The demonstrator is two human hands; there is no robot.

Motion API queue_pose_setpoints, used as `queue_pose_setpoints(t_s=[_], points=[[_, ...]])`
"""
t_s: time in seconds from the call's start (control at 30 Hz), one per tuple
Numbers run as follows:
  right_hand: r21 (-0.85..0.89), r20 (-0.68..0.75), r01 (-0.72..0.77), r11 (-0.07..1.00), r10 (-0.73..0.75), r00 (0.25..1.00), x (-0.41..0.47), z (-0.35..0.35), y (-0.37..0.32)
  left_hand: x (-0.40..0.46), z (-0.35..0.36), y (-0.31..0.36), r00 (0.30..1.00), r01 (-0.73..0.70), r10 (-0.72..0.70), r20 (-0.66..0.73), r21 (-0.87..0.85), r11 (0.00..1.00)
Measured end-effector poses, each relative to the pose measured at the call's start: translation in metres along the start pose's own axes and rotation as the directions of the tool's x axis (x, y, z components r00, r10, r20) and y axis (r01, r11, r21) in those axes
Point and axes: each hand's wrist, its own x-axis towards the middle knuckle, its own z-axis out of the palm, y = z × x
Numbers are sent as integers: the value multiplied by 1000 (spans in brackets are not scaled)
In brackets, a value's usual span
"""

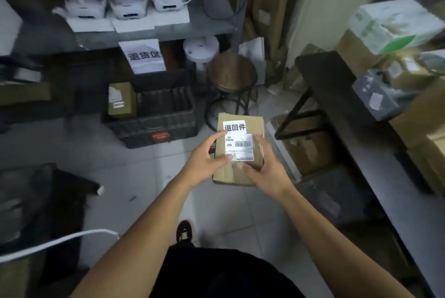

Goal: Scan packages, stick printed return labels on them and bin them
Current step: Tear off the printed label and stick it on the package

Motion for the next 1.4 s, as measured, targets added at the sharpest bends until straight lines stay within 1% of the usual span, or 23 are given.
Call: queue_pose_setpoints(t_s=[0.17,0.3,0.43,0.63,0.73,0.83,0.9,1.0,1.2,1.27,1.33,1.4], points=[[-12,113,12,1000,-11,994,50,80,-66,7,-104,-30,993,67,-71,-90,-51,996],[-21,200,43,999,-38,979,90,124,-104,22,-166,-51,983,93,-103,-151,-71,993],[-37,262,57,998,-46,964,144,154,-128,50,-210,-64,970,118,-137,-201,-102,988],[20,341,110,994,-110,934,242,189,-162,119,-274,-68,941,152,-170,-291,-84,985],[44,415,71,997,-82,906,287,201,-180,147,-304,-68,921,210,-219,-322,-61,976],[56,462,65,996,-83,883,330,214,-197,175,-333,-77,902,244,-244,-355,-47,969],[66,489,54,996,-80,869,354,223,-206,192,-350,-82,895,251,-260,-362,-73,965],[25,506,71,997,-74,859,385,239,-222,213,-374,-88,891,249,-274,-363,-115,962],[-5,522,15,1000,-10,853,446,287,-248,262,-433,-115,901,267,-312,-303,-179,947],[-27,505,-19,999,30,862,472,312,-252,285,-460,-134,904,279,-332,-270,-215,936],[-49,471,-63,997,79,878,498,337,-251,311,-482,-158,913,301,-347,-213,-220,928],[-85,466,-83,993,113,878,524,365,-241,337,-500,-187,915,325,-364,-171,-219,920]])
